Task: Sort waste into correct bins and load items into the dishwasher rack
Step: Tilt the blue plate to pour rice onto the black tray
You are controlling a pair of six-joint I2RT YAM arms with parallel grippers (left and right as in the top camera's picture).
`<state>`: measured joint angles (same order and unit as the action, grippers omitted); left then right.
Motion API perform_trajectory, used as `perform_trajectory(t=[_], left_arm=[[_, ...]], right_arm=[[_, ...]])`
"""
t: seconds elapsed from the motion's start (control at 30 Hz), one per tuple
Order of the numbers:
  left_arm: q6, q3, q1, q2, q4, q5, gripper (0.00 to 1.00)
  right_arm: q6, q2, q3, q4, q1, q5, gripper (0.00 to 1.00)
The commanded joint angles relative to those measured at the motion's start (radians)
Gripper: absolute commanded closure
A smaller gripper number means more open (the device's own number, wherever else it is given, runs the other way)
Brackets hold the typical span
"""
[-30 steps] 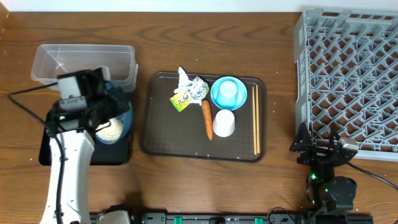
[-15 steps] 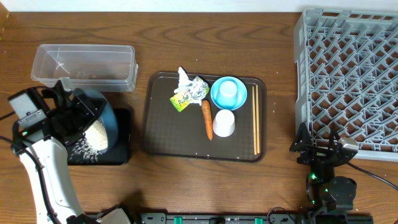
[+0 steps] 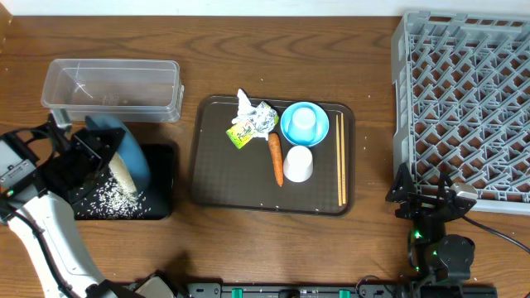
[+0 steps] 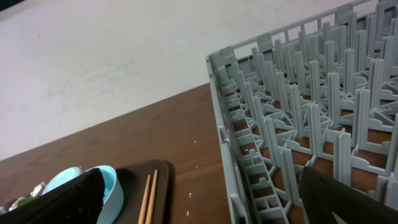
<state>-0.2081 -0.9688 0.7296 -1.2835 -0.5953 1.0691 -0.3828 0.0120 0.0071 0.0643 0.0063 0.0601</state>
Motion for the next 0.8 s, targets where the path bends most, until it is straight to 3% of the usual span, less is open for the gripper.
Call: perform_trajectory(t=[0.0,0.13,0.5,0.77], left_arm=[[0.016,0.000,0.040,0.009,0.006,0.143,0.94],[0.001,0.000,0.100,0.004,0.005,0.172,0.94],[-0.003,0.001,0.215,-0.083,-0.032,0.452,0.94],[-0.007,0.002,0.298,-0.125,-0.086,0.468,0.94]], right_arm=[[-0.005,-0.005,-0.002,0.004,0.008,0.007,0.01],[-0.005,-0.005,-0.002,0.004,0.008,0.007,0.01],[-0.005,-0.005,-0.002,0.004,0.008,0.007,0.01],[-0.005,-0.005,-0.002,0.004,0.008,0.007,0.01]])
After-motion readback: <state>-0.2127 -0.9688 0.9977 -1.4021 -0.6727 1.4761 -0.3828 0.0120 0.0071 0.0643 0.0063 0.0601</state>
